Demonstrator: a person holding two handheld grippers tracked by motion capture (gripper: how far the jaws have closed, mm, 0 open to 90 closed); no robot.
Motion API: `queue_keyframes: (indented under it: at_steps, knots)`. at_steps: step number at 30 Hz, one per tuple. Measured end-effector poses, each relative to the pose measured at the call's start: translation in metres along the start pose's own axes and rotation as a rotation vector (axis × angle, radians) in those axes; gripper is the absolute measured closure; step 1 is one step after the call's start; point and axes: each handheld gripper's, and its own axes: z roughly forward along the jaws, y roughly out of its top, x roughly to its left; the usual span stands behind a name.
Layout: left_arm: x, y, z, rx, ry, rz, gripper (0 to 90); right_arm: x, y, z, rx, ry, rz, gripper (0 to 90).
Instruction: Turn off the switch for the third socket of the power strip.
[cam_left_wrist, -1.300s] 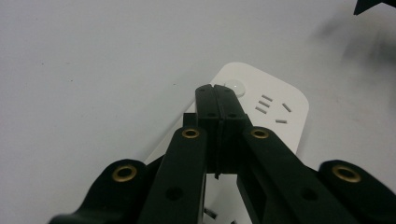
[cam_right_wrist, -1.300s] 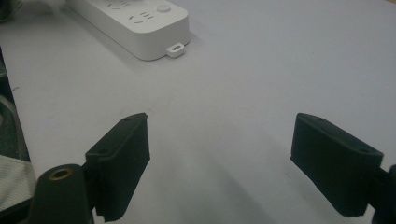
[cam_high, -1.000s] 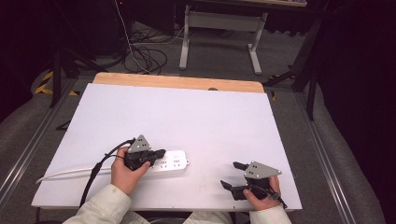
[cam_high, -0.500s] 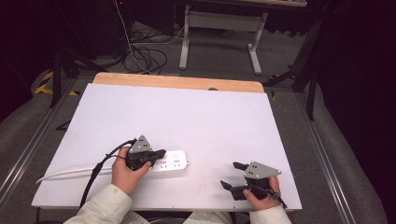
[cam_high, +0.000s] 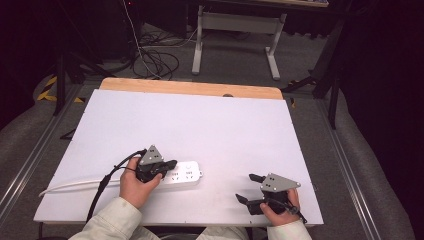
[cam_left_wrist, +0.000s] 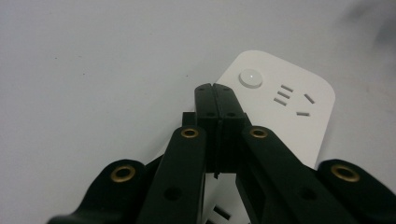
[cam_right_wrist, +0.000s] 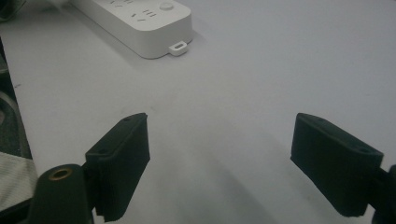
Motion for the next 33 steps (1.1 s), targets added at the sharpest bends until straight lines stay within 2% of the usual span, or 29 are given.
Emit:
queue_keyframes:
  at_steps: [2, 5, 12, 16, 22, 24, 33]
  knots:
    - [-0.001, 0.001, -0.001, 0.014, 0.008, 0.006, 90.0, 0.0, 0.0, 0.0, 0.001, 0.0, 0.0, 19.5]
    - [-0.001, 0.001, 0.0, 0.014, -0.002, 0.0, 90.0, 0.0, 0.0, 0.0, -0.001, 0.001, 0.002, 19.5]
    - [-0.004, 0.004, 0.0, 0.034, 0.026, 0.034, 90.0, 0.001, 0.0, 0.001, 0.004, 0.003, 0.0, 19.5]
    - [-0.005, 0.004, 0.0, 0.039, 0.027, 0.044, 90.0, 0.001, 0.0, 0.0, 0.004, -0.002, 0.001, 19.5]
    - [-0.004, 0.005, 0.0, 0.044, 0.021, 0.042, 90.0, 0.0, 0.0, 0.002, 0.005, 0.001, 0.0, 19.5]
    - [-0.004, 0.005, 0.0, 0.051, 0.004, 0.02, 90.0, 0.001, 0.0, 0.001, 0.006, 0.0, 0.001, 19.5]
    - [-0.002, 0.011, 0.0, 0.088, -0.002, 0.028, 90.0, 0.001, -0.001, 0.001, 0.008, -0.001, 0.001, 19.5]
